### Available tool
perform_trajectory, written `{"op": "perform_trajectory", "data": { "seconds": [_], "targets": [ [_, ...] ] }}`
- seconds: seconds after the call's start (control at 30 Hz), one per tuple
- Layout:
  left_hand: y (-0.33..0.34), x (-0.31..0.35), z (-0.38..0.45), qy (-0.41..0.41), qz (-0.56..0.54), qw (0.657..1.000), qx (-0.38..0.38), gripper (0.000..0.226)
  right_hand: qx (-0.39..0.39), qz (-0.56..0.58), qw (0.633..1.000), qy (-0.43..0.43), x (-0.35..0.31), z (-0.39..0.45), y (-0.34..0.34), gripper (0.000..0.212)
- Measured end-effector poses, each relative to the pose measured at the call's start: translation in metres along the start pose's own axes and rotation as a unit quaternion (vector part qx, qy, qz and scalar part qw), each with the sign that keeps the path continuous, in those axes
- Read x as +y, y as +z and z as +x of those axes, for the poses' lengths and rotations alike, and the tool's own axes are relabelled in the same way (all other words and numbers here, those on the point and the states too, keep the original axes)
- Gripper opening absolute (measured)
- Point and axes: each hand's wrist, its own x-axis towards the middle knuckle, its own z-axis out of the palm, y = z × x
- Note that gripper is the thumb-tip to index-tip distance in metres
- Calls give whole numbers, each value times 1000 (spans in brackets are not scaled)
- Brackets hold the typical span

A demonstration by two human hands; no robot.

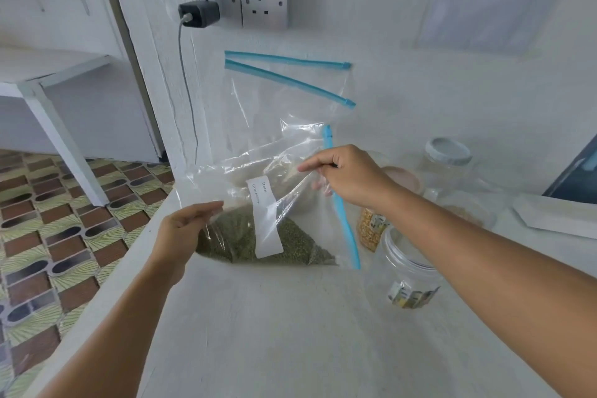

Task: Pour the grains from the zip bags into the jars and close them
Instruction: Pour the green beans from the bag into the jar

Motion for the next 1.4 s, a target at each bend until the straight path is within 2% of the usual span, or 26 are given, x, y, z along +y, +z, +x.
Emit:
{"op": "perform_trajectory", "data": {
  "seconds": [0.07,0.17,0.23,0.47,0.67,0.8,1.03,1.1,1.23,1.3,1.4],
  "targets": [
    [-2,2,0,7,-23,1000,10,28,31,21,999,-2,-2,0,0,40],
    [-14,1,-6,-27,-38,994,-99,31,16,-10,1000,-12,-2,-4,0,39],
    [-20,-7,-9,-39,-17,990,-138,36,3,-34,999,-17,0,-7,1,43],
    [-2,-4,-7,6,-7,1000,15,27,28,-18,999,-15,-1,0,4,48],
    [-1,18,5,81,-18,994,67,30,87,13,996,-31,-8,6,-3,51],
    [-8,24,6,80,-37,994,68,26,84,15,996,-33,-8,5,-12,45],
    [-13,14,3,49,-36,996,63,26,64,32,997,21,8,4,-7,48],
    [-18,12,1,31,-41,998,35,27,56,34,997,28,6,2,-6,49],
    [-33,-3,-8,-16,-32,996,-77,33,43,35,998,32,2,0,-3,49],
    [-32,-6,-9,-30,-32,995,-90,33,42,32,998,26,0,1,0,48],
    [-18,-5,-6,-32,-24,997,-68,31,42,21,999,20,-4,4,2,41]
  ]
}}
